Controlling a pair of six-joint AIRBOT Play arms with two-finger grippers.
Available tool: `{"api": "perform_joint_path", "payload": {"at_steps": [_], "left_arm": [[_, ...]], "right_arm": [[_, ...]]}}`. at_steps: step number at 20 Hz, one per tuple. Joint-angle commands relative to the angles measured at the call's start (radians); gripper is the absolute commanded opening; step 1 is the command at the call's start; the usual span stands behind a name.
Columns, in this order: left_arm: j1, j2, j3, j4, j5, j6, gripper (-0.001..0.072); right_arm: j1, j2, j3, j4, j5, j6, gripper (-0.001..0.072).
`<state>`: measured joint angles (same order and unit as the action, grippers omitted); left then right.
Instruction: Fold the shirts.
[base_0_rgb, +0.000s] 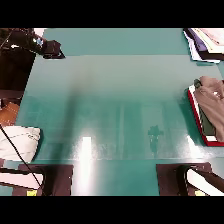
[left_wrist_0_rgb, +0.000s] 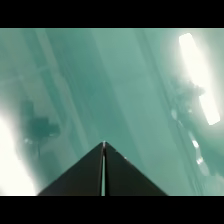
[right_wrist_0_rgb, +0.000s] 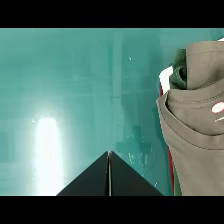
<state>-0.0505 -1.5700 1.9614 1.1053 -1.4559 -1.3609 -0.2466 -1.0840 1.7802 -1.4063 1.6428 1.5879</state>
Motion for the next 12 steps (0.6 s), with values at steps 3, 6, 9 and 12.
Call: {"api": "perform_joint_path", "payload": {"at_steps": [3,6,9,12], "left_arm": [[0.0,0.037,-0.001,0.053,-0.304,-0.041,0.0026],[0.0,0.159,-0.052,0.104,-0.31,-0.056,0.0027],[0.0,0.317,-0.193,0.283,-0.317,-0.113,0.0027],[0.0,0.47,-0.41,0.51,-0.331,-0.138,0.0027]], "right_arm": [[0.001,-0.002,0.0,-0.001,-0.043,0.0,0.002],[0.001,-0.001,0.0,0.0,-0.054,0.0,0.002],[0.002,-0.002,0.0,0.0,-0.054,0.0,0.002],[0.002,-0.002,0.0,0.0,-0.043,0.0,0.0019]]}}
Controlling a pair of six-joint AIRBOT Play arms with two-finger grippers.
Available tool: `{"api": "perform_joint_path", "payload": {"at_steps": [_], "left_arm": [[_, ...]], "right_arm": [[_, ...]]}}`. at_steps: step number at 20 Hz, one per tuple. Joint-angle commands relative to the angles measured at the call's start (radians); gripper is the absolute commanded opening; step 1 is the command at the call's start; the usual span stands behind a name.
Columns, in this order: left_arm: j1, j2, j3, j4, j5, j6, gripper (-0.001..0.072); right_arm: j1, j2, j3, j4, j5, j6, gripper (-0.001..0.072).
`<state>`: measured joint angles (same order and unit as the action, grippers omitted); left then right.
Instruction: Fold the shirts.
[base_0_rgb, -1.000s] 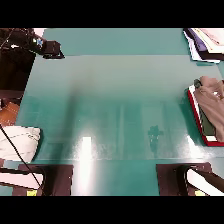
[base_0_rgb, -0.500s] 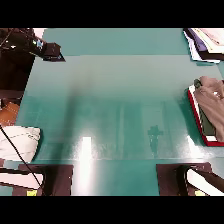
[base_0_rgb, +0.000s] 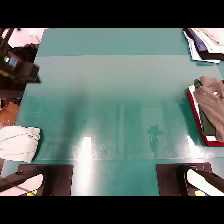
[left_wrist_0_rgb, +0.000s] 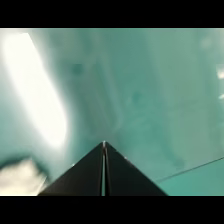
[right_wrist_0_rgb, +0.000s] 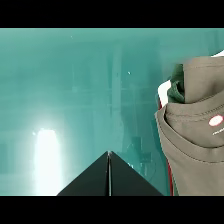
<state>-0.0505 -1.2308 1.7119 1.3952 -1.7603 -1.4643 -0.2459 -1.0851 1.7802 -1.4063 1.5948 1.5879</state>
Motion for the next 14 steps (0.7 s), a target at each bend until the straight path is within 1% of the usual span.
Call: {"api": "perform_joint_path", "payload": {"at_steps": [1,3,4,5,6,10,12,14], "left_arm": [[0.0,0.176,-0.246,0.297,-0.022,-0.058,0.0028],[0.0,0.244,-0.407,0.399,0.002,-0.082,0.0033],[0.0,0.268,-0.484,0.425,0.018,-0.085,0.0258],[0.0,0.277,-0.549,0.441,0.031,-0.111,0.0538],[0.0,0.28,-0.616,0.454,0.053,-0.134,0.0619],[0.0,0.28,-0.843,0.482,0.177,-0.165,0.0623],[0.0,0.28,-0.94,0.54,0.216,-0.206,0.0623],[0.0,0.28,-1.013,0.581,0.238,-0.215,0.0623]], "right_arm": [[0.001,0.0,0.0,0.0,0.003,0.0,0.0019],[0.001,0.0,0.0,0.0,0.003,-0.003,0.0019],[0.001,0.0,0.0,0.0,0.004,-0.008,0.002],[0.001,0.0,0.0,0.0,0.005,-0.011,0.002],[0.001,0.0,0.0,0.0,0.006,-0.011,0.002],[0.001,0.0,0.0,0.0,0.024,-0.011,0.0019],[0.001,0.0,0.0,0.0,0.044,-0.011,0.0019],[0.001,0.0,0.0,0.0,0.058,-0.021,0.002]]}}
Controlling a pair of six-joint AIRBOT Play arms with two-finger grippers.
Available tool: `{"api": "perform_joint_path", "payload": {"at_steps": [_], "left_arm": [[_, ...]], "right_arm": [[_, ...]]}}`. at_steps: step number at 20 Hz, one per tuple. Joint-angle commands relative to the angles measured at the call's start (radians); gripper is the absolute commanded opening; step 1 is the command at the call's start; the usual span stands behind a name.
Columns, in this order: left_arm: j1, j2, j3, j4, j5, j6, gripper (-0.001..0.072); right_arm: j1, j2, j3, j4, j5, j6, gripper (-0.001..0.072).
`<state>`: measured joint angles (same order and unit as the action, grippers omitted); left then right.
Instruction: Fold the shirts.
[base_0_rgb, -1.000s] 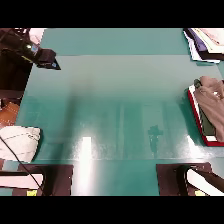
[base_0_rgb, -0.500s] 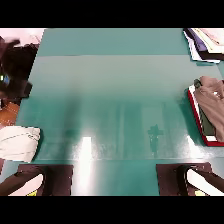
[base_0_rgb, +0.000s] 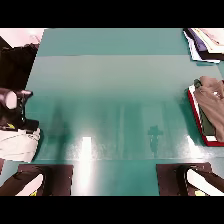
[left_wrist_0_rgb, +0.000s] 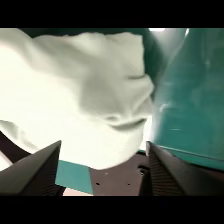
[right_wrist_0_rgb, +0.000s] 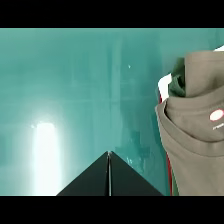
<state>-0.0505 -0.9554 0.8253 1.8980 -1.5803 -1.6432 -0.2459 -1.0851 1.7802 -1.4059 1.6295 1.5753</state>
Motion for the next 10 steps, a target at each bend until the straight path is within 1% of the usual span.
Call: {"api": "perform_joint_path", "payload": {"at_steps": [1,3,5,6,7,8,10], "left_arm": [[0.0,0.004,-0.156,0.09,0.067,-0.037,0.0623],[0.0,0.004,-0.206,0.094,0.09,-0.038,0.0622],[0.0,0.004,-0.219,0.093,0.103,-0.056,0.062],[0.0,0.004,-0.218,0.094,0.103,-0.059,0.0476],[0.0,0.004,-0.218,0.094,0.103,-0.058,0.0159],[0.0,0.004,-0.211,0.092,0.106,-0.051,0.0028],[0.0,0.004,-0.158,0.091,0.102,-0.051,0.0028]], "right_arm": [[0.001,0.0,0.0,0.0,0.025,-0.011,0.0019],[0.001,0.0,0.0,0.0,0.029,-0.011,0.002],[0.0,0.0,0.0,0.0,0.029,-0.011,0.0019],[0.001,0.0,0.0,0.0,0.029,-0.011,0.0019],[0.001,0.0,0.0,0.0,0.029,-0.011,0.002],[0.001,0.0,0.0,0.0,0.027,-0.011,0.002],[0.001,0.0,0.0,0.0,0.023,-0.011,0.002]]}}
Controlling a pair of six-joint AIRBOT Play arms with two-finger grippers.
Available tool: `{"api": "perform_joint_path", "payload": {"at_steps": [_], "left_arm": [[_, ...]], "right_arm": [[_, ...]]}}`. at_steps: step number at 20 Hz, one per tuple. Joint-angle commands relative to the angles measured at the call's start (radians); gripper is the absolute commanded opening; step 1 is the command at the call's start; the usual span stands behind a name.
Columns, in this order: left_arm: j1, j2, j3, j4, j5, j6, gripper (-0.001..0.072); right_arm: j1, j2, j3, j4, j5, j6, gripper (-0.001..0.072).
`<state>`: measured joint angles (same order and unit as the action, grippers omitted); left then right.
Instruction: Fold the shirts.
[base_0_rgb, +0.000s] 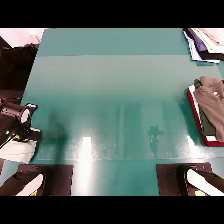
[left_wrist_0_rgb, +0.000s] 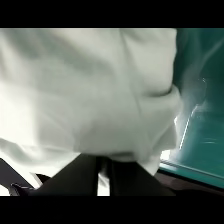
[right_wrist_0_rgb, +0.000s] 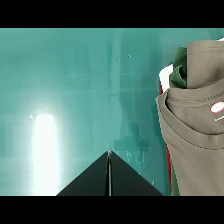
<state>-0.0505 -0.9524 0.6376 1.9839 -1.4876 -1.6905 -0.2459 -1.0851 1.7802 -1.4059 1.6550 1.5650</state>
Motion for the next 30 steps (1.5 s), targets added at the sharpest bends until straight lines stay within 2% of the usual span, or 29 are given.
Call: {"api": "perform_joint_path", "payload": {"at_steps": [1,6,8,11,14,17,22,23,24,25,27,30], "left_arm": [[0.0,0.002,0.084,-0.001,0.004,-0.002,0.0028],[-0.067,0.008,0.541,-0.119,-0.071,0.077,0.0028],[-0.127,0.008,0.733,-0.284,-0.097,0.152,0.0027],[-0.246,0.008,0.932,-0.521,-0.045,0.173,0.0027],[-0.403,0.003,1.0,-0.578,0.055,0.205,0.0026],[-0.517,-0.059,1.007,-0.577,0.081,0.266,0.0027],[-0.539,-0.32,1.007,-0.577,0.023,0.361,0.0029],[-0.539,-0.369,1.007,-0.572,0.03,0.381,0.0145],[-0.539,-0.403,1.007,-0.556,0.037,0.379,0.0486],[-0.539,-0.425,1.007,-0.518,0.031,0.351,0.0643],[-0.516,-0.423,1.006,-0.462,-0.024,0.328,0.0642],[-0.418,-0.377,0.973,-0.509,-0.107,0.253,0.0642]], "right_arm": [[0.0,0.0,0.0,0.0,-0.008,0.0,0.002],[0.0,0.0,0.0,0.0,-0.019,0.0,0.002],[0.001,0.0,0.0,0.0,-0.028,0.0,0.002],[0.001,0.0,0.0,0.001,-0.029,0.0,0.0019],[0.001,0.0,0.0,0.001,-0.029,0.0,0.002],[0.001,0.0,0.0,0.001,-0.029,0.0,0.002],[0.001,0.0,0.0,0.001,-0.005,0.0,0.002],[0.001,0.0,0.0,0.0,0.003,0.0,0.002],[0.001,0.0,0.0,0.0,0.005,0.0,0.0019],[0.001,0.0,0.0,0.0,0.005,0.0,0.002],[0.001,0.0,0.0,0.0,0.005,0.0,0.0019],[0.001,0.0,0.0,0.0,0.005,0.0,0.002]]}}
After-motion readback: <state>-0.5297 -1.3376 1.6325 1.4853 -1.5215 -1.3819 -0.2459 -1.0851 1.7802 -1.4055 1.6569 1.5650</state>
